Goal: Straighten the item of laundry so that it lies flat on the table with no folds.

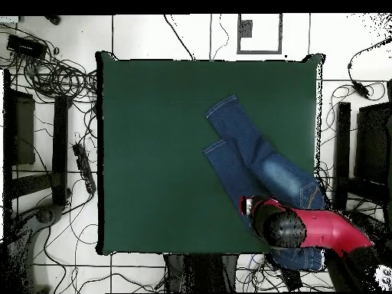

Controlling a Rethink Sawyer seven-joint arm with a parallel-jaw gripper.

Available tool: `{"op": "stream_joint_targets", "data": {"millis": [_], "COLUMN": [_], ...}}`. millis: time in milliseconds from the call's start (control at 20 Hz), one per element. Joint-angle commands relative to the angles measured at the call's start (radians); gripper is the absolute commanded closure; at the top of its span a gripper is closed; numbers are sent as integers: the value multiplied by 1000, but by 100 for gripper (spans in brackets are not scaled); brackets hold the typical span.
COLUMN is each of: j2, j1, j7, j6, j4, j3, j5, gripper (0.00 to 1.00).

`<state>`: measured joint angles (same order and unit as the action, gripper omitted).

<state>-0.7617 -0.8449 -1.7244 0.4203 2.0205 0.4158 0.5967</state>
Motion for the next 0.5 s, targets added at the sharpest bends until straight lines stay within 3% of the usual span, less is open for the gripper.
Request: {"op": "stream_joint_targets", "data": {"millis": [50, 250, 500], "j2": [56, 122, 249], "j1": [147, 197, 295], "j7": [-230, -228, -260], "j6": [-49, -69, -233], "j4": [-85, -121, -177], "j3": [-73, -147, -281], "j5": [-53, -24, 37], "gripper": [0, 0, 0]}}
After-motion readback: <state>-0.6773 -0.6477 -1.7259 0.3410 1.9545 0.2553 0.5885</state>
